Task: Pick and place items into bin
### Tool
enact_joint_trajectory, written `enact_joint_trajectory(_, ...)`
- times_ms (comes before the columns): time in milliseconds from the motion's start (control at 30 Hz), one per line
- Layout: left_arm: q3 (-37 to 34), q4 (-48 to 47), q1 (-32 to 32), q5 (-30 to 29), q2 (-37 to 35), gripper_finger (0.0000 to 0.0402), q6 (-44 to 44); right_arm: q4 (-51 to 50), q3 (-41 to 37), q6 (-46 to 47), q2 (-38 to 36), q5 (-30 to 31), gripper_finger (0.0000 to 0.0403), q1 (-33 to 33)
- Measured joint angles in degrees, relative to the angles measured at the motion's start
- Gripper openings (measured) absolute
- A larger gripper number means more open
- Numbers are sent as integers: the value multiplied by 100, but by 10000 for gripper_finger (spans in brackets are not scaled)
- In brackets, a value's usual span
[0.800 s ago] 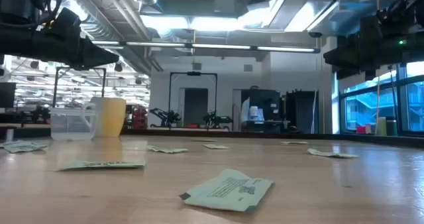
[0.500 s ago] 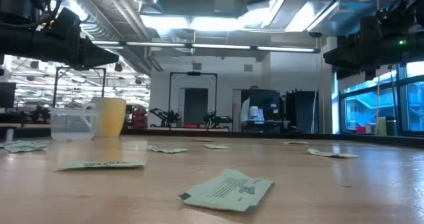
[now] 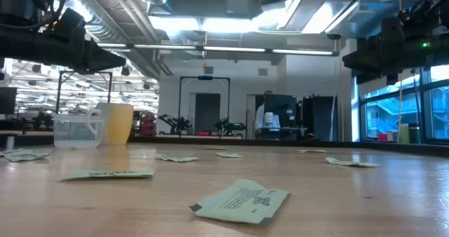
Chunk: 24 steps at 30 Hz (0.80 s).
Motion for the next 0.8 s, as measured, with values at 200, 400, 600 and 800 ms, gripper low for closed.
enact_joint_trajectory(200,-1,9,0,-2,0,72,1,97,27,0,22,-5,116,4)
enact_joint_trajectory(400,-2,11,0,-2,0,72,0,89,29,0,26,-8,116,4)
enact_joint_trajectory(600,-1,9,0,-4,0,72,0,89,31,0,26,-8,116,4)
enact_joint_trajectory(800,-2,7,0,-7,0,72,0,87,31,0,26,-8,116,4)
